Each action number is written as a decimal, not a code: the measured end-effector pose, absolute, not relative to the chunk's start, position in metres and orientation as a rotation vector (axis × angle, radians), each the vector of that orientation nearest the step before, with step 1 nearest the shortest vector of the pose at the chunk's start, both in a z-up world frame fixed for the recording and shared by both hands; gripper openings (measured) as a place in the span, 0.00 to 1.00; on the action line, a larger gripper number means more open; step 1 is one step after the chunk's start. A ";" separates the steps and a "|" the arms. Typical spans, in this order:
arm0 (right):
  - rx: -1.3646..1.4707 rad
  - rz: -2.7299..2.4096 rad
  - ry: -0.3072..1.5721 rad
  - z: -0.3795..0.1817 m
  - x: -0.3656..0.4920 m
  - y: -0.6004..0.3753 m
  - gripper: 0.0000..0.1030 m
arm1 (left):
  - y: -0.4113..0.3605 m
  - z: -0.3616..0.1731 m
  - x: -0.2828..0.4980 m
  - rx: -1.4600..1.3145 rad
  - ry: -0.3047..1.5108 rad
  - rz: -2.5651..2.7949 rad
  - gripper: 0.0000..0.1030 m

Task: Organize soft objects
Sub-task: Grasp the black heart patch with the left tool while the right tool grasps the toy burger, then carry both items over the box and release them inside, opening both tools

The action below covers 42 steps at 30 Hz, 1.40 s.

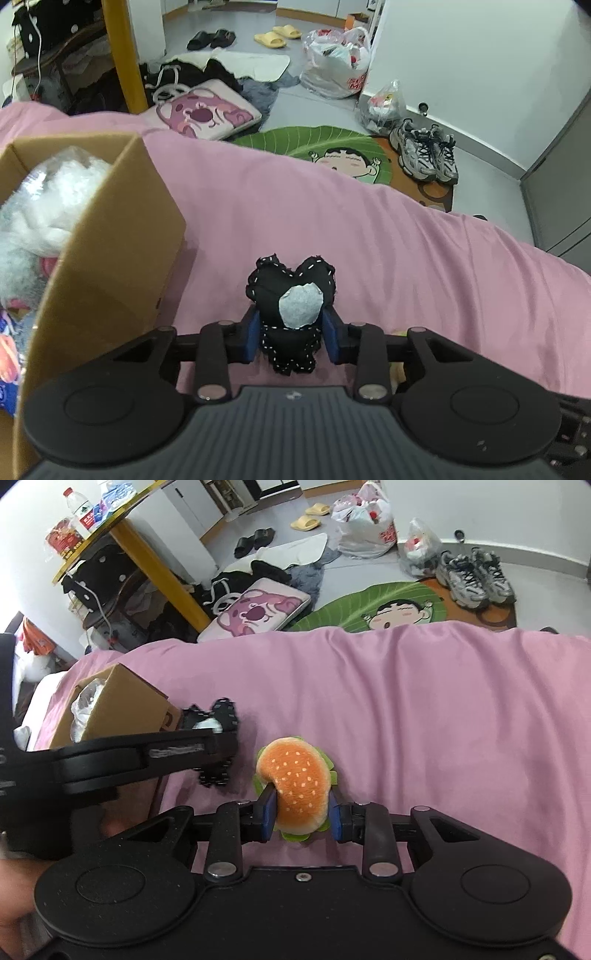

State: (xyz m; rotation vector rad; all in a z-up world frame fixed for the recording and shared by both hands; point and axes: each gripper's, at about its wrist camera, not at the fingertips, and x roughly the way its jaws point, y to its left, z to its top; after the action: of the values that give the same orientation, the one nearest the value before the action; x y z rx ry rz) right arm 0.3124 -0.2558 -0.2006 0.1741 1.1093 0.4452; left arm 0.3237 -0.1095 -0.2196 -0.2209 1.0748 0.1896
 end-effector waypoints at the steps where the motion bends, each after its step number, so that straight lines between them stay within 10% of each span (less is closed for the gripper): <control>1: 0.180 0.448 1.101 -0.198 0.311 -0.256 0.27 | -0.110 -0.217 0.322 -0.221 1.071 0.189 0.32; 42: 0.194 0.507 0.815 -0.118 0.246 -0.248 0.27 | -0.069 -0.108 0.215 -0.255 0.845 0.232 0.33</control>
State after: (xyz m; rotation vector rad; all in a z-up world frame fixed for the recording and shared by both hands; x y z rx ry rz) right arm 0.2455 -0.2480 -0.1178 0.1939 0.8153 0.5073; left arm 0.2152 -0.0693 -0.1084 -0.2550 0.8455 0.2316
